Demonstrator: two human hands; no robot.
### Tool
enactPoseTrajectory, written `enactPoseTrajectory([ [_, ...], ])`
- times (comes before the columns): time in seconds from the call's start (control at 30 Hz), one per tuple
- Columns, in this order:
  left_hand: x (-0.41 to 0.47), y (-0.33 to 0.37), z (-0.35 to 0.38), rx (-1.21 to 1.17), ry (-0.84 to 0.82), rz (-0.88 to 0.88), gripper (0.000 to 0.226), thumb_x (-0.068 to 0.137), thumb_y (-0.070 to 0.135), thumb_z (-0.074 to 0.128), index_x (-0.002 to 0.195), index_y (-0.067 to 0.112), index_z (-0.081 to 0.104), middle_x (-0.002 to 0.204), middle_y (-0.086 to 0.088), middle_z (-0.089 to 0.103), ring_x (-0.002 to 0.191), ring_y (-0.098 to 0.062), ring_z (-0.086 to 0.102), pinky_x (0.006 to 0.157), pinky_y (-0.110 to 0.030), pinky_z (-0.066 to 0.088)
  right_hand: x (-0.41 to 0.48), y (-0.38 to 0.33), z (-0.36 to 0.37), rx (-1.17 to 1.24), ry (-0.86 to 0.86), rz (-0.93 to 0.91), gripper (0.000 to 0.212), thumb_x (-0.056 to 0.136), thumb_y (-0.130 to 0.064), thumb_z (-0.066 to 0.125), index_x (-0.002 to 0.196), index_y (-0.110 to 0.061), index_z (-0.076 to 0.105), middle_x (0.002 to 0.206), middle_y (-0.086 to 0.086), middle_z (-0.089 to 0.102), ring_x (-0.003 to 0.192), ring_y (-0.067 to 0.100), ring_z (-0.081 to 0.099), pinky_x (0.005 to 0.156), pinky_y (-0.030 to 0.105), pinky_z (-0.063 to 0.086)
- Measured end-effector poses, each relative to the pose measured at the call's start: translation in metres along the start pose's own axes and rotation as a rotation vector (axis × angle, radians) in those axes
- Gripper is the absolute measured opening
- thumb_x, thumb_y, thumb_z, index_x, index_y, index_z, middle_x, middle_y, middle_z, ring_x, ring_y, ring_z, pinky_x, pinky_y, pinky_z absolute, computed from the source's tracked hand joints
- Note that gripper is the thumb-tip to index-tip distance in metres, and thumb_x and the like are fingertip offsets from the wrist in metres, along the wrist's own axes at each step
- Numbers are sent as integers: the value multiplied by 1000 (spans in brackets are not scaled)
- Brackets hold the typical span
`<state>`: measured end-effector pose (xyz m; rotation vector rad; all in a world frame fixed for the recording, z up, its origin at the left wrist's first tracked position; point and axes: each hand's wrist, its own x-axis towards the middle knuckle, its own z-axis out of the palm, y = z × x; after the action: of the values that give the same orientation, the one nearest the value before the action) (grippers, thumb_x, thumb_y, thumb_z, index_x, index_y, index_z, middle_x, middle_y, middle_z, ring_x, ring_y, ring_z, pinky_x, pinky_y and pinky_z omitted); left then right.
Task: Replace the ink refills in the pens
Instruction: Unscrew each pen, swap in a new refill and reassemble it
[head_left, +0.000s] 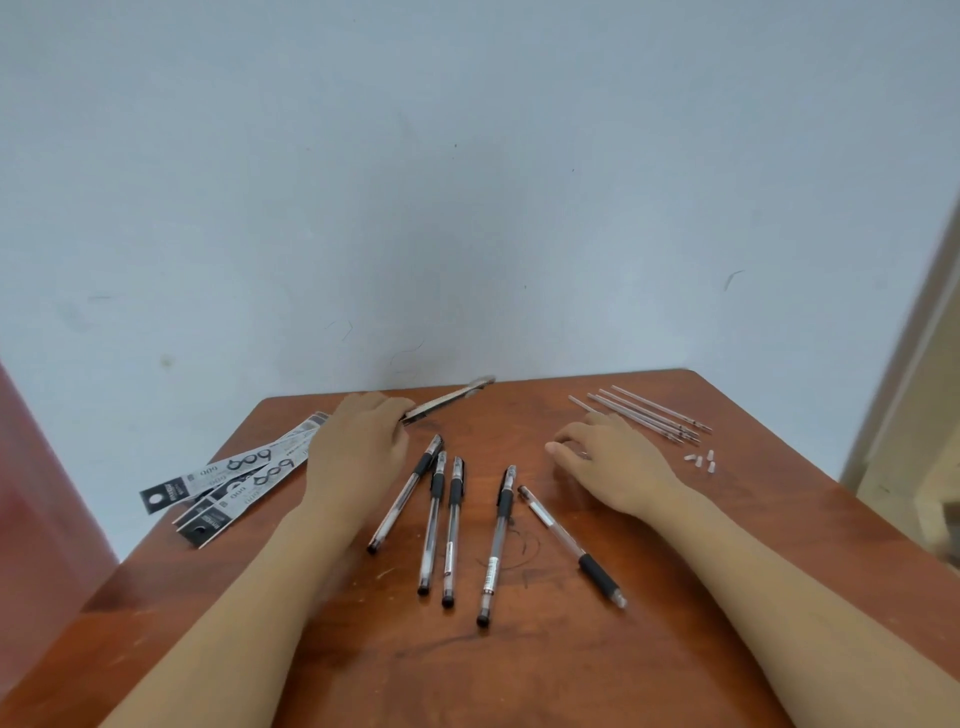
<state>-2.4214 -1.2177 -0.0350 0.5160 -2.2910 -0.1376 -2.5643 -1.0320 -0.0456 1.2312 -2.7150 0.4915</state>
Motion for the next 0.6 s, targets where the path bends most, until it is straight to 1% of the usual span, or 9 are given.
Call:
enactPoseTrajectory([
  [0.1,-3,9,1,11,38,188,27,71,-4,66,95,7,69,84,-9,69,80,-29,63,61,-34,50,1,3,0,59,76,17,36,96,-38,37,118,-20,58,119,3,56,114,20,48,91,34,43],
  [0.17,-6,13,3,37,41,284,30,63,-5,73,90,7,70,77,-6,69,71,-26,64,53,-31,51,1,2,-3,178,195,20,28,96,-34,38,95,-20,62,95,2,60,95,20,53,72,28,41],
  [0.2,-7,15,3,42,47,329,31,60,-5,75,88,8,70,75,-5,68,68,-24,63,51,-29,50,0,0,-5,269,243,28,29,96,-33,37,82,-19,59,83,2,58,85,22,52,67,27,39],
  [0.23,-8,19,4,44,55,370,33,58,-4,77,88,8,70,74,-4,68,66,-22,63,50,-27,50,-1,-2,-8,381,279,36,35,97,-33,37,78,-13,59,77,4,58,80,24,53,68,28,40],
  [0.3,-10,24,4,54,69,440,35,54,-4,78,86,8,70,72,-4,68,63,-21,62,50,-24,48,-5,-8,-14,594,298,49,42,97,-34,35,87,-5,64,78,9,63,78,24,58,74,33,44],
  [0.33,-11,27,5,60,77,470,35,54,-4,78,86,8,70,72,-4,68,63,-20,62,49,-23,47,-7,-10,-16,656,283,50,41,96,-35,36,91,-6,64,77,7,64,75,20,59,72,31,44],
  [0.43,-13,32,6,81,92,544,35,53,-4,77,85,8,70,72,-5,68,63,-21,62,47,-24,47,-10,-17,-16,756,202,14,20,92,-34,47,93,-20,62,66,-4,61,55,0,55,57,11,42],
  [0.5,-14,34,5,103,96,578,34,52,-4,76,83,8,69,72,-5,68,63,-22,62,47,-24,47,-9,-18,-16,797,166,-10,9,89,-29,55,96,-26,60,63,-5,61,51,-3,55,58,8,42],
  [0.6,-15,36,4,113,109,607,32,52,-4,74,81,8,69,72,-5,67,62,-21,60,47,-24,45,-10,-19,-16,822,152,-33,10,85,-23,62,89,-32,61,55,-10,61,49,-4,56,56,6,42],
])
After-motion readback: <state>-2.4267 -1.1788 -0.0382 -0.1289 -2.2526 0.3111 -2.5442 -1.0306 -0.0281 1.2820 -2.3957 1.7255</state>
